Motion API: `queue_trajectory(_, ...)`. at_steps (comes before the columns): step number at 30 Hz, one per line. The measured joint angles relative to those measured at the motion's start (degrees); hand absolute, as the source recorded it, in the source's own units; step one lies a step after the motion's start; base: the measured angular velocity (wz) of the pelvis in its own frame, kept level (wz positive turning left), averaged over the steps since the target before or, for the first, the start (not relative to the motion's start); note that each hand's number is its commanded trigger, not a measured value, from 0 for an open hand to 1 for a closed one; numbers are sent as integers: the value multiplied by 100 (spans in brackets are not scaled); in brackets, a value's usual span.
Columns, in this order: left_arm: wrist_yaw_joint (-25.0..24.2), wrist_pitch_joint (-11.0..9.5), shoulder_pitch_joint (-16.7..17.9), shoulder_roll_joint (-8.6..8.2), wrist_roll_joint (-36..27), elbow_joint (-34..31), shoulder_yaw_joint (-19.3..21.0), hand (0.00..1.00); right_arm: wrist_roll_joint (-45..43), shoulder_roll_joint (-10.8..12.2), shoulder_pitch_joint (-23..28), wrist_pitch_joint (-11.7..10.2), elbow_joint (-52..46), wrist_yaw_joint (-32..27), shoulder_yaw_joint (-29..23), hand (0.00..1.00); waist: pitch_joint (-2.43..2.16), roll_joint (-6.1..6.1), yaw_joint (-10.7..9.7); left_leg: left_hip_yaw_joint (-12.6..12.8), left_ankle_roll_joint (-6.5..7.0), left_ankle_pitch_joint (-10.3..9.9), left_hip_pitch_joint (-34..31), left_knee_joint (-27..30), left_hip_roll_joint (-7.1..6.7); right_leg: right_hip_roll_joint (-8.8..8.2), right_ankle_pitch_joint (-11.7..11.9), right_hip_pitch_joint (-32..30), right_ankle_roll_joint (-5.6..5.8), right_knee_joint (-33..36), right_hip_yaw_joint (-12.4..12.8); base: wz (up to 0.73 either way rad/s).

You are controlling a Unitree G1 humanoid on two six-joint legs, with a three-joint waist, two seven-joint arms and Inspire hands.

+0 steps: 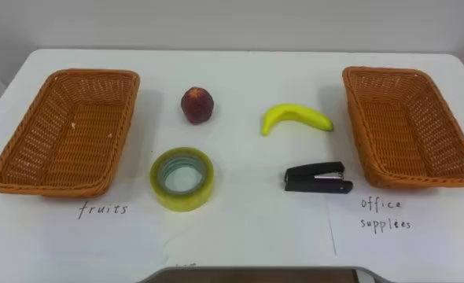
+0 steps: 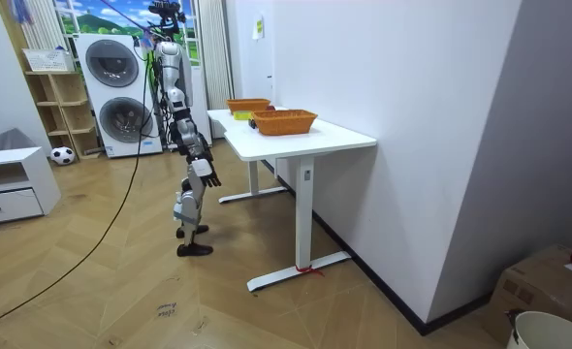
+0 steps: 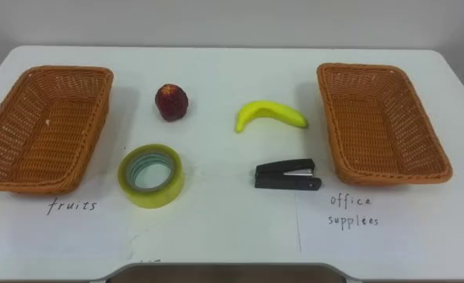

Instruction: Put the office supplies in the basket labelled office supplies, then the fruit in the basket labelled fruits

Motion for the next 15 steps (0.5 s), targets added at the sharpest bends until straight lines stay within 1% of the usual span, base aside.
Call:
queue_trajectory(6, 16, -30, -10, -5, 4, 0, 0, 0, -65, 8, -34, -9, 120, -3, 1, 0, 11, -17, 3, -18, 1, -3, 1, 5, -1, 0, 0, 2, 0, 0, 2, 0)
queue_trajectory(12, 15, -32, -9, -5, 6, -2, 8, 0, -192, 8, -25, -19, 153, -42, -18, 0, 5, -23, -3, -10, 1, -3, 2, 5, -2, 3, 0, -1, 0, -2, -9, 0)
queue_trajectory(15, 12, -31, -4, -9, 8, -1, 121, 0, -142, 46, 6, -21, 199, -114, -111, 0, -20, -37, 3, 10, 1, -3, 7, 5, -5, 10, 0, -4, 0, -7, 5, 0)
